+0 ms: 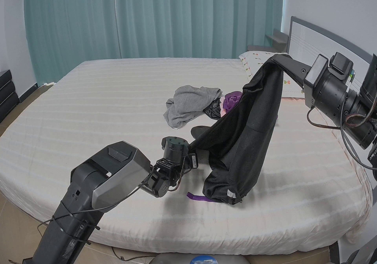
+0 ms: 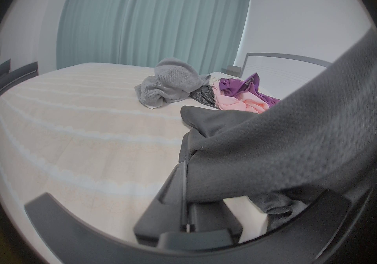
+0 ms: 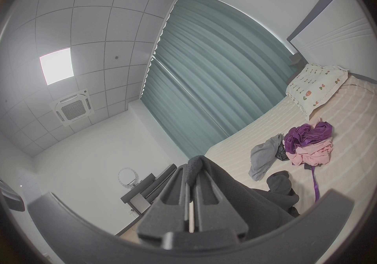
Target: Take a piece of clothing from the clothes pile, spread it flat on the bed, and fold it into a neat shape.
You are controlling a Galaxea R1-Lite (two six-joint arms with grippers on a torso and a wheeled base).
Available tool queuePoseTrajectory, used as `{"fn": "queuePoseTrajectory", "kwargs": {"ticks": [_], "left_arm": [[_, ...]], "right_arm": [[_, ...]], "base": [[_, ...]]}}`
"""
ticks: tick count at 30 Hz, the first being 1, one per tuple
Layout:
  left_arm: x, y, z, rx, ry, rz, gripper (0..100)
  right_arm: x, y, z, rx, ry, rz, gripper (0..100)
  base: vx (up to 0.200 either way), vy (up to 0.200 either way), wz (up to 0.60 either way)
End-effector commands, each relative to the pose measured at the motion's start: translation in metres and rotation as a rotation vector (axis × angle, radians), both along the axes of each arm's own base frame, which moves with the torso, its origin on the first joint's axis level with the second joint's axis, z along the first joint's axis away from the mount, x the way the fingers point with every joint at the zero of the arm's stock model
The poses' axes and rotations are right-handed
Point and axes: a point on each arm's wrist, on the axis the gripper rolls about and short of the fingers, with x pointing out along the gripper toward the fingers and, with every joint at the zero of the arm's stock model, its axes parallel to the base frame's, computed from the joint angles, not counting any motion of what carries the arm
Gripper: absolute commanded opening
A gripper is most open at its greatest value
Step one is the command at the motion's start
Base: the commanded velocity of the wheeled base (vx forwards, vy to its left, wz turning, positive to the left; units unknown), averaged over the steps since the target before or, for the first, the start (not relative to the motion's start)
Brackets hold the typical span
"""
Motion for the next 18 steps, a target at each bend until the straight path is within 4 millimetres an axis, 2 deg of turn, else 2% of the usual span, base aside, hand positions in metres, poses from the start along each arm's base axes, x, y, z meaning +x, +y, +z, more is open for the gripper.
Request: {"fn": "queuePoseTrajectory", "kwargs": {"ticks": [1,3,4,6,7,8,12,13,14,15,18], "left_arm": [[-0.003,0.017,0.033,-0.054,-0.009,0.062,0],[-0.009,0.026,0.044,-0.049,0.000,0.072,0],[-0.016,0.035,0.057,-0.046,0.005,0.083,0],[-0.017,0.038,0.060,-0.047,0.006,0.087,0],[-0.031,0.055,0.086,-0.049,0.016,0.112,0],[-0.034,0.057,0.091,-0.055,0.014,0.117,0],[-0.064,0.075,0.138,-0.110,-0.007,0.133,0],[-0.067,0.076,0.142,-0.112,-0.008,0.131,0],[-0.079,0.081,0.157,-0.121,-0.014,0.129,0],[-0.084,0.084,0.165,-0.128,-0.020,0.129,0],[-0.100,0.091,0.203,-0.181,-0.057,0.136,0]], "right_arm": [[0.011,-0.009,-0.008,-0.011,0.029,-0.042,0],[0.015,-0.012,-0.012,-0.022,0.046,-0.046,0],[0.021,-0.014,-0.019,-0.037,0.068,-0.044,0],[0.022,-0.015,-0.021,-0.040,0.073,-0.046,0],[0.037,-0.015,-0.040,-0.072,0.132,-0.049,0],[0.040,-0.015,-0.043,-0.074,0.142,-0.050,0],[0.067,-0.002,-0.083,-0.128,0.250,-0.053,0],[0.070,-0.001,-0.086,-0.131,0.253,-0.056,0],[0.078,0.003,-0.089,-0.123,0.234,-0.067,0],[0.083,0.004,-0.086,-0.107,0.205,-0.081,0],[0.100,0.000,-0.053,0.004,0.051,-0.187,0]], "base": [[0.000,0.000,0.00],[0.000,0.000,0.00],[0.000,0.000,0.00],[0.000,0.000,0.00],[0.000,0.000,0.00],[0.000,0.000,0.00],[0.000,0.000,0.00],[0.000,0.000,0.00],[0.000,0.000,0.00],[0.000,0.000,0.00],[0.000,0.000,0.00]]}}
